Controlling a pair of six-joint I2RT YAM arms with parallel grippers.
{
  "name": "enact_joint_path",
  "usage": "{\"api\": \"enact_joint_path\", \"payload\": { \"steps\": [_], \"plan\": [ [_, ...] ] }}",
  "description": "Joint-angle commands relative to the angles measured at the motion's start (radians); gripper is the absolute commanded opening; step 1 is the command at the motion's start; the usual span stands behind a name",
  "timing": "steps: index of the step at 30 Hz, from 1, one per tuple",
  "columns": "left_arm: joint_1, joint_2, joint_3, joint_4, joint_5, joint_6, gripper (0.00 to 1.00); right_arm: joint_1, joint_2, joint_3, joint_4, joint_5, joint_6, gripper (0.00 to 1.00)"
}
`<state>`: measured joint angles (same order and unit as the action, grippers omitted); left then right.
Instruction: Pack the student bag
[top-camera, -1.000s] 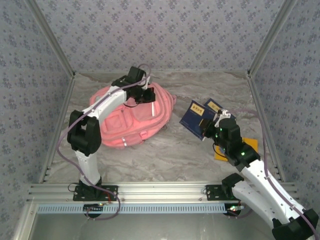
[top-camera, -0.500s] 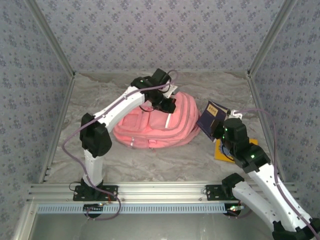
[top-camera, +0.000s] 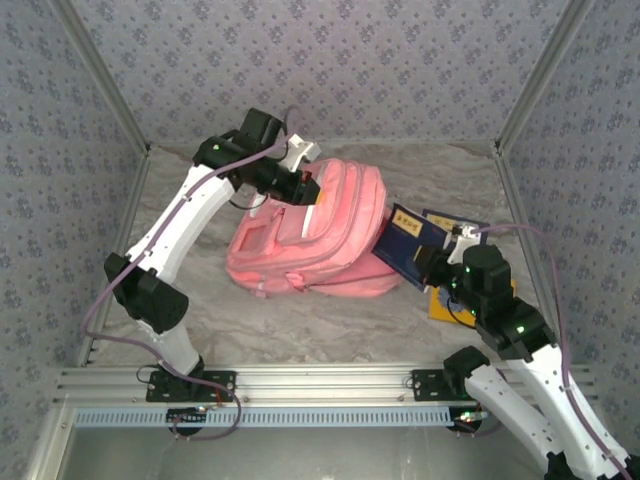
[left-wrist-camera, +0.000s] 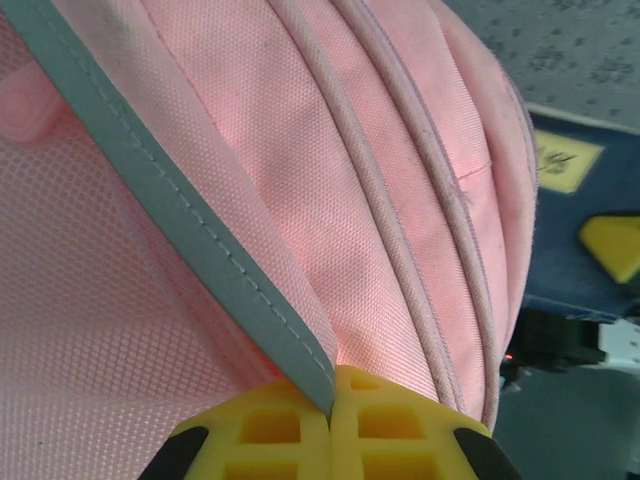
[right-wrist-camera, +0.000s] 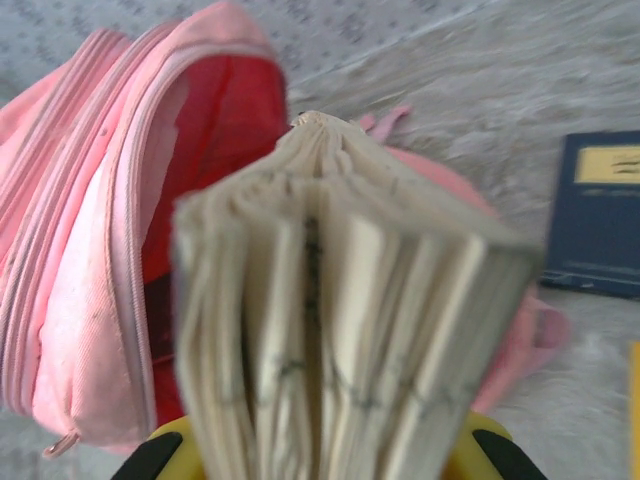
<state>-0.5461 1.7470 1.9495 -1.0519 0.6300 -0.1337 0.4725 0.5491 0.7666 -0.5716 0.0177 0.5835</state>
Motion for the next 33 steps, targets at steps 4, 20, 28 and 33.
{"api": "enact_joint_path", "payload": {
  "steps": [4, 20, 28, 33],
  "plan": [
    [0.013, -0.060, 0.006, 0.115, 0.325, 0.055, 0.00, -0.006, 0.017, -0.135, 0.260, -0.327, 0.123, 0.00],
    [0.053, -0.106, -0.089, 0.220, 0.451, -0.008, 0.00, 0.063, 0.428, -0.180, 0.707, -0.354, 0.338, 0.00],
    [0.085, -0.146, -0.157, 0.320, 0.514, -0.079, 0.00, 0.179, 0.804, -0.046, 0.893, -0.234, 0.330, 0.00],
    [0.095, -0.168, -0.205, 0.403, 0.532, -0.138, 0.00, 0.281, 0.958, 0.089, 0.838, -0.079, 0.247, 0.28]
  ]
}}
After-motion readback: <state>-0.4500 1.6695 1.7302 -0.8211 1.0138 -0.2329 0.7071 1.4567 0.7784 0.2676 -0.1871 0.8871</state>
